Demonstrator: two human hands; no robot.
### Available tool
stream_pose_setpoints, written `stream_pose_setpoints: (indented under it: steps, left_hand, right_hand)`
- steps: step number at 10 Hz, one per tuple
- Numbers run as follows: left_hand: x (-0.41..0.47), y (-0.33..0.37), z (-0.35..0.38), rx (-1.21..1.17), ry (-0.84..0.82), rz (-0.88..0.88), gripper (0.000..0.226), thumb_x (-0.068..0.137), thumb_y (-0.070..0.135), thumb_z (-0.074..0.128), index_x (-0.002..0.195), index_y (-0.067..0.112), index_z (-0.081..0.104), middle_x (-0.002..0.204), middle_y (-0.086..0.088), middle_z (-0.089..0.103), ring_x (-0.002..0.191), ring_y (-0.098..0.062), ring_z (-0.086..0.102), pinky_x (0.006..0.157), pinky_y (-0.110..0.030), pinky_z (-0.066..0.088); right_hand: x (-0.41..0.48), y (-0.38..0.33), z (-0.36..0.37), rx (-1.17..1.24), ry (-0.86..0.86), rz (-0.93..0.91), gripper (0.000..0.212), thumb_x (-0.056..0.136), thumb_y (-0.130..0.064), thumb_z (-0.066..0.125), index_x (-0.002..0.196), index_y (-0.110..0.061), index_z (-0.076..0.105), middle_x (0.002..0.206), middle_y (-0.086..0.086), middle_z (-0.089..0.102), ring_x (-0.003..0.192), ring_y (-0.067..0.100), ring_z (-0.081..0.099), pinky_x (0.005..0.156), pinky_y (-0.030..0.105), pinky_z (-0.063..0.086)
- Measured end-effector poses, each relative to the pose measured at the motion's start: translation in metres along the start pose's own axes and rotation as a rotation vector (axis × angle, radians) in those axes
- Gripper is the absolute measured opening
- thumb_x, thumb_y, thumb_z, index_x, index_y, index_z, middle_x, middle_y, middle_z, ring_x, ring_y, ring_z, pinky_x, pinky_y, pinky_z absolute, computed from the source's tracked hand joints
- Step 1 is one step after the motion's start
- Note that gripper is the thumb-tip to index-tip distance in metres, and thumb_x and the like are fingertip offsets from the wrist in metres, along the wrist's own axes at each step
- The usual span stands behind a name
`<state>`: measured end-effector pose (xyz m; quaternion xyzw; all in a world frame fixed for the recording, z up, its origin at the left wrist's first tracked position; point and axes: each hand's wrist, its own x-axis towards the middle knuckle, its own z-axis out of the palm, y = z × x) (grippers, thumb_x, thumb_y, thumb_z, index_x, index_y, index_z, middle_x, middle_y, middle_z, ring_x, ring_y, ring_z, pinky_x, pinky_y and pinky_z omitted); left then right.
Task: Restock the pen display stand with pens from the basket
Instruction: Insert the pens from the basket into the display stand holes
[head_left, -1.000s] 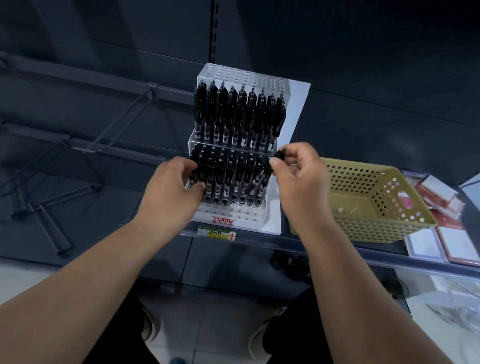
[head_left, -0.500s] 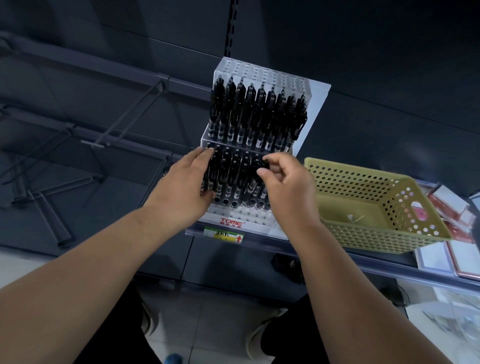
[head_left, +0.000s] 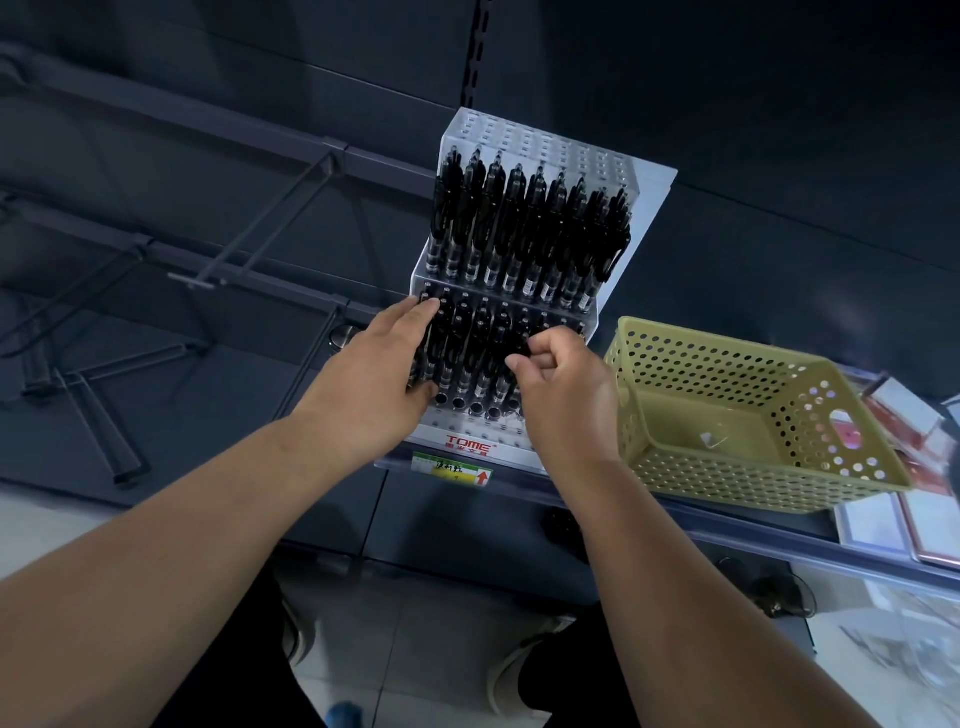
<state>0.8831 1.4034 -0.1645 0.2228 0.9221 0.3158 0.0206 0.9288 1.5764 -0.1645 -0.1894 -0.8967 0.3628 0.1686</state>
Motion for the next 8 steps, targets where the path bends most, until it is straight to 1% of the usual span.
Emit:
stream_pose_setpoints:
  steps: [2,3,4,5,6,7,8]
  left_hand:
    - [0.0,0.001,-0.001,0.019,-0.006,0.004,0.08,0.09,0.021,0.062,0.152,0.028,0.014,0.159,0.007,0.014,0.142,-0.017,0.026,0.114,-0.033,0.027]
    - [0.0,0.001,-0.002,0.023,-0.013,0.003,0.08,0.089,0.022,0.063,0.152,0.029,0.013,0.159,0.006,0.016,0.142,-0.018,0.027,0.114,-0.034,0.029]
    - [-0.002,0.003,-0.005,0.021,-0.016,0.004,0.083,0.089,0.021,0.063,0.152,0.031,0.01,0.158,0.005,0.018,0.141,-0.018,0.029,0.112,-0.034,0.031]
    - [-0.004,0.011,-0.011,0.002,-0.001,-0.001,0.091,0.088,0.021,0.065,0.153,0.029,0.002,0.156,0.002,0.023,0.137,-0.019,0.036,0.106,-0.031,0.033]
    - [-0.003,0.014,-0.014,-0.026,0.002,-0.025,0.095,0.087,0.021,0.067,0.153,0.026,-0.001,0.155,-0.001,0.026,0.133,-0.02,0.041,0.104,-0.03,0.034]
    - [-0.002,0.014,-0.014,-0.058,0.011,-0.075,0.1,0.085,0.026,0.07,0.153,0.022,-0.004,0.158,0.0,0.021,0.137,-0.02,0.035,0.107,-0.033,0.032]
    - [-0.001,0.015,-0.015,-0.076,0.005,-0.101,0.102,0.084,0.028,0.07,0.153,0.023,-0.005,0.159,0.001,0.017,0.141,-0.021,0.03,0.11,-0.034,0.029]
  right_hand:
    - [0.002,0.0,0.002,-0.007,-0.002,-0.013,0.01,0.094,-0.025,0.062,0.098,-0.016,0.061,0.073,-0.007,0.059,0.06,0.005,0.051,0.05,0.016,0.04]
    - [0.001,-0.001,0.003,-0.028,0.0,-0.044,0.009,0.094,-0.023,0.062,0.094,-0.014,0.06,0.071,-0.004,0.059,0.056,0.007,0.049,0.05,0.022,0.044]
    - [0.002,-0.001,0.003,-0.047,-0.005,-0.047,0.009,0.094,-0.023,0.062,0.093,-0.014,0.059,0.069,-0.004,0.06,0.053,0.006,0.047,0.048,0.023,0.042]
    - [-0.001,-0.002,-0.003,-0.008,-0.036,-0.024,0.017,0.093,-0.028,0.064,0.099,-0.012,0.061,0.068,-0.008,0.057,0.054,0.004,0.047,0.051,0.02,0.038]
    - [-0.005,-0.003,-0.013,0.007,-0.029,0.009,0.021,0.092,-0.036,0.064,0.099,-0.017,0.059,0.071,-0.009,0.059,0.059,0.002,0.052,0.053,0.018,0.04]
    - [-0.015,0.005,-0.022,0.048,0.057,0.014,0.018,0.092,-0.039,0.062,0.099,-0.023,0.058,0.08,-0.01,0.062,0.073,0.004,0.059,0.065,0.025,0.052]
    - [-0.018,0.014,-0.024,0.061,0.119,-0.002,0.015,0.093,-0.034,0.061,0.103,-0.024,0.058,0.093,-0.011,0.062,0.083,0.004,0.06,0.077,0.032,0.055]
